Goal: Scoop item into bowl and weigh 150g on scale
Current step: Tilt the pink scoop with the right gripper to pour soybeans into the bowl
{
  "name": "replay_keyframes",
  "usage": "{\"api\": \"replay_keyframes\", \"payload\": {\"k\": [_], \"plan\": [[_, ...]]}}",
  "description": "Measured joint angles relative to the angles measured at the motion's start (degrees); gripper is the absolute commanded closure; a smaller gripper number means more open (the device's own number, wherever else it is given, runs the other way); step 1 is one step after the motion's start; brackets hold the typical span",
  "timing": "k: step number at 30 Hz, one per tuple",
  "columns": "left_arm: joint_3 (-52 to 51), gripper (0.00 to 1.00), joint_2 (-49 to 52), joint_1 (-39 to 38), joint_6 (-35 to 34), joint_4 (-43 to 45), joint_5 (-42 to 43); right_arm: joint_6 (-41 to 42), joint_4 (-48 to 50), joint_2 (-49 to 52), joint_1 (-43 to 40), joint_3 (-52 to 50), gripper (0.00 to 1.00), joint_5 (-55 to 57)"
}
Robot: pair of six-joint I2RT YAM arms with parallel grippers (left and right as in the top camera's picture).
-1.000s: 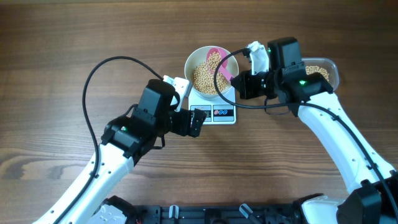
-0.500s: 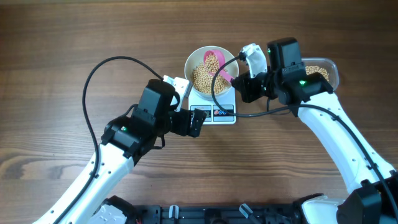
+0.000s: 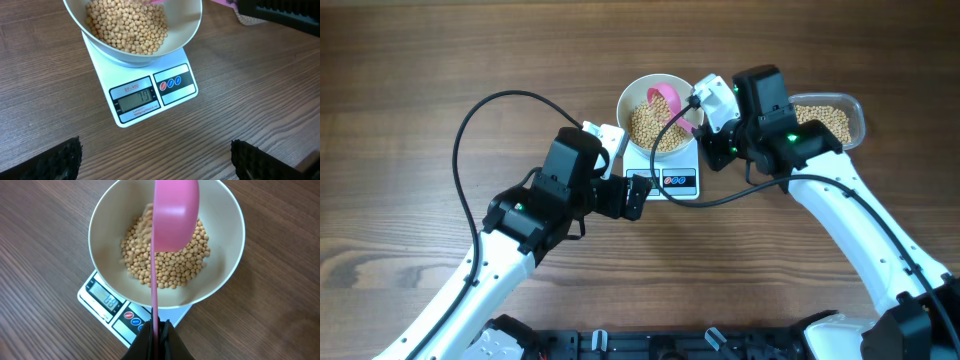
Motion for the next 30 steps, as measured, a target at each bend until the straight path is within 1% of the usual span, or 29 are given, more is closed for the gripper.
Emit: {"api": "replay_keyframes", "payload": {"k": [10,21,30], "plan": [[0.0,0.0,0.0,0.0,0.0,0.0,0.0,-3.0,1.0,0.0,0.2,0.0,0.96,4.7],[0.0,0.0,0.0,0.0,0.0,0.0,0.0,-10.0,3.7,0.0,2.9,0.0,0.96,10.3],[0.0,0.0,0.0,0.0,0.0,0.0,0.0,-11.1,3.7,0.0,2.9,0.0,0.96,14.0]]}}
